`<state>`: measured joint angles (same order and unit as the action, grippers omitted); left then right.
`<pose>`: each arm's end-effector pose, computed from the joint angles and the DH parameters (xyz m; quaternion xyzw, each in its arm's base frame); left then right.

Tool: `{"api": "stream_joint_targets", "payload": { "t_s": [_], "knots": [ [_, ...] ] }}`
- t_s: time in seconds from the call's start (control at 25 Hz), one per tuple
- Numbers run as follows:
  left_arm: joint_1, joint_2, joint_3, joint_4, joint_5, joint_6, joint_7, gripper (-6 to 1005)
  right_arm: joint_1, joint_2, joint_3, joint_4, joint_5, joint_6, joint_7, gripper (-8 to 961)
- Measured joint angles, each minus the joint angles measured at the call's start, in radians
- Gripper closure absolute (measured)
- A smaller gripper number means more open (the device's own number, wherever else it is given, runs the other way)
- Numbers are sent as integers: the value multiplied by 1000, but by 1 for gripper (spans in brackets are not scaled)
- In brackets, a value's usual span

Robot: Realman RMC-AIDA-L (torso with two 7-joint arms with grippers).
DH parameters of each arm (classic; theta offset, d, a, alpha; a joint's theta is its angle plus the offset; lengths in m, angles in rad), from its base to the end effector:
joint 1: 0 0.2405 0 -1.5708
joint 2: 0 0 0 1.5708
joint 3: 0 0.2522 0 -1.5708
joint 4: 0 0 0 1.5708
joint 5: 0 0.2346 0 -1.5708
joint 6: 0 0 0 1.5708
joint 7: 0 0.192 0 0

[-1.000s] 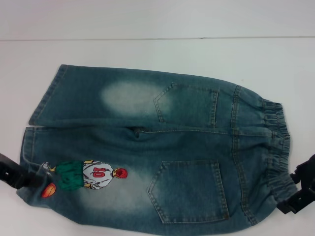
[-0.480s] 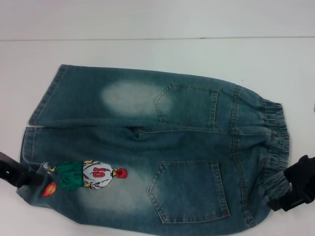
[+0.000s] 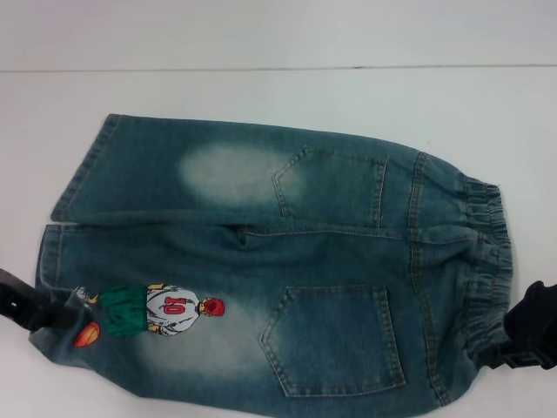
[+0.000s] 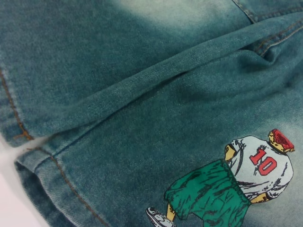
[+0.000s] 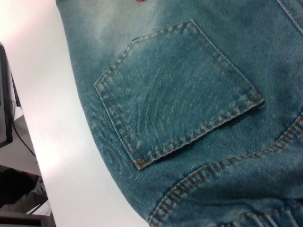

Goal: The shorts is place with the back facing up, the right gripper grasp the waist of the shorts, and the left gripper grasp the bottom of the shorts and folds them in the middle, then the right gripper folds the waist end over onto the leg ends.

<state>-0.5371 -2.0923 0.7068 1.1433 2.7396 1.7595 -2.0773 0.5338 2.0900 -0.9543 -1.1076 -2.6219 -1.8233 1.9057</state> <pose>-0.3169 0.3362 0.0253 -0.8846 -0.4372 0.1131 0.1168 0.2834 0.3194 -0.0154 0.9462 -0.2903 0.1431 0.0010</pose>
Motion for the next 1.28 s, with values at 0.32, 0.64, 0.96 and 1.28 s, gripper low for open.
{"api": "stream_joint_targets", "payload": {
  "t_s": [0.32, 0.64, 0.96, 1.28],
  "knots": [
    [0, 1, -6, 2, -4, 7, 0, 945, -31, -4, 16, -21, 84, -30, -104, 871],
    [-1, 11, -72, 29, -12, 14, -3, 945, -58, -5, 124, -41, 101, -72, -192, 892],
    [5, 37, -194, 106, -14, 66, -5, 945, -99, -26, 310, -54, 130, -162, -298, 892],
    [0, 41, -237, 120, -108, 23, 6, 944, -123, -36, 478, -48, 256, -141, -362, 892]
  ]
}}
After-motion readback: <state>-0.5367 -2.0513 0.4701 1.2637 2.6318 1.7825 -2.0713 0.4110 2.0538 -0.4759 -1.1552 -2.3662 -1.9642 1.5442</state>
